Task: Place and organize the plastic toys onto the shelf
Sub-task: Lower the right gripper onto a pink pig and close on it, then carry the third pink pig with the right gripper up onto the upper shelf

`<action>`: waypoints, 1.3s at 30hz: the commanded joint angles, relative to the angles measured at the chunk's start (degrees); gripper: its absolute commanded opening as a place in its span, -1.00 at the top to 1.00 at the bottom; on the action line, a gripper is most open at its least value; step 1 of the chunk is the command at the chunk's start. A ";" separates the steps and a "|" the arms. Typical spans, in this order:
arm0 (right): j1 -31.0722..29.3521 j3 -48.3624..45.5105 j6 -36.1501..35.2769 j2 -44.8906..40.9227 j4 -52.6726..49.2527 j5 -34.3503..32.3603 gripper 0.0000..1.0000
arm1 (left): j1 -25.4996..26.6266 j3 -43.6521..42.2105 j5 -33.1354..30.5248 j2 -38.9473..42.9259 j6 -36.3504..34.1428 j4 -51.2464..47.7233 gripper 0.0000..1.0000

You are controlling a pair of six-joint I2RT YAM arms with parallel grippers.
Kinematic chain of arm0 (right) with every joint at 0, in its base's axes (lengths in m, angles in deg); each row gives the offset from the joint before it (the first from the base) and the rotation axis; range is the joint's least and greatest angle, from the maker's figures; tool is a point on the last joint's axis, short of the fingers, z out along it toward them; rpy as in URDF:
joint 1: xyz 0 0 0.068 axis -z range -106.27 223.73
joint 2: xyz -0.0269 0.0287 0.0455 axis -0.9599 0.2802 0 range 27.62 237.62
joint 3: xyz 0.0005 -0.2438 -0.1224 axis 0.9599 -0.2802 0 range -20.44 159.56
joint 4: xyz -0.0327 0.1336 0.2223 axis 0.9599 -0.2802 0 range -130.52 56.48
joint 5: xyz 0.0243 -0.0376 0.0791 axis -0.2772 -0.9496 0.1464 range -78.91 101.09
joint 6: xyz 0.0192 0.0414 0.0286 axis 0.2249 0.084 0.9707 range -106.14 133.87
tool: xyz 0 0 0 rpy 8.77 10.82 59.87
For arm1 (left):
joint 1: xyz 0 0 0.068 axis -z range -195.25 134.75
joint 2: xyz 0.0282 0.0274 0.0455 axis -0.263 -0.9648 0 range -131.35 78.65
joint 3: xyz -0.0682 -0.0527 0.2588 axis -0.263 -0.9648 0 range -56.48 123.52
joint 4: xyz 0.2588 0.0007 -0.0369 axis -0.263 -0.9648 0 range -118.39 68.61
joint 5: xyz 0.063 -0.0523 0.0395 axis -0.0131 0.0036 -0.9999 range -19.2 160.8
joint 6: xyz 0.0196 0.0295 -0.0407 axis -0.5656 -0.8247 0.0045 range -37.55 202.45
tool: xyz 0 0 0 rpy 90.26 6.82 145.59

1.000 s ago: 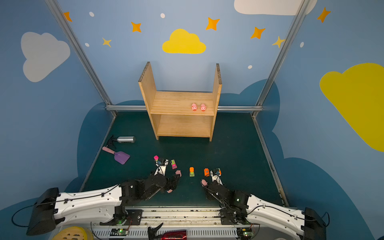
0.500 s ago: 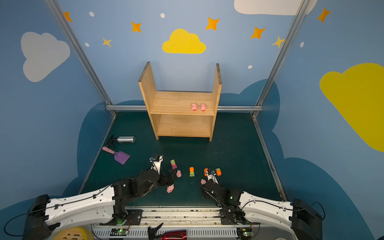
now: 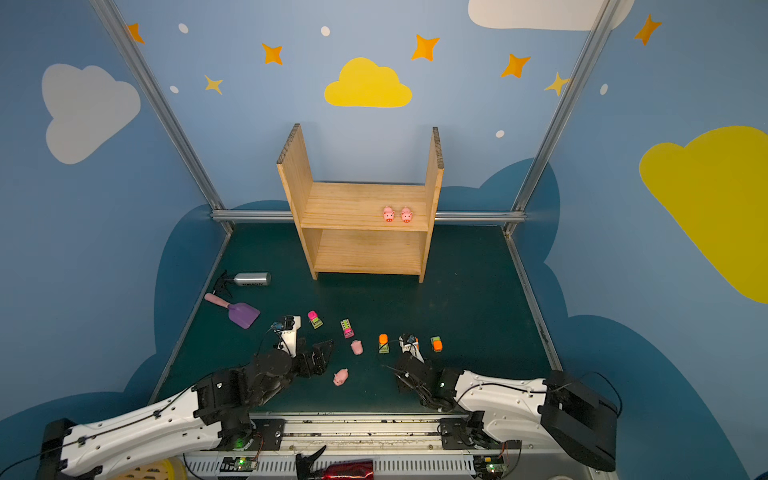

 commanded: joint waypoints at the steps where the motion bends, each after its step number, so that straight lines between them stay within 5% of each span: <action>1: -0.37 1.13 0.25 1.90 -0.36 1.40 -0.09 | -0.28 -1.18 -1.28 3.38 1.17 -3.55 -0.99; 30: -7.53 7.59 7.03 9.31 -8.92 -5.08 -0.10 | -0.35 -0.86 0.20 7.76 1.10 -6.87 -0.99; 39: -7.79 10.83 8.09 16.07 -9.98 -5.11 0.27 | -0.31 -0.98 -0.54 10.93 1.12 -9.25 -0.99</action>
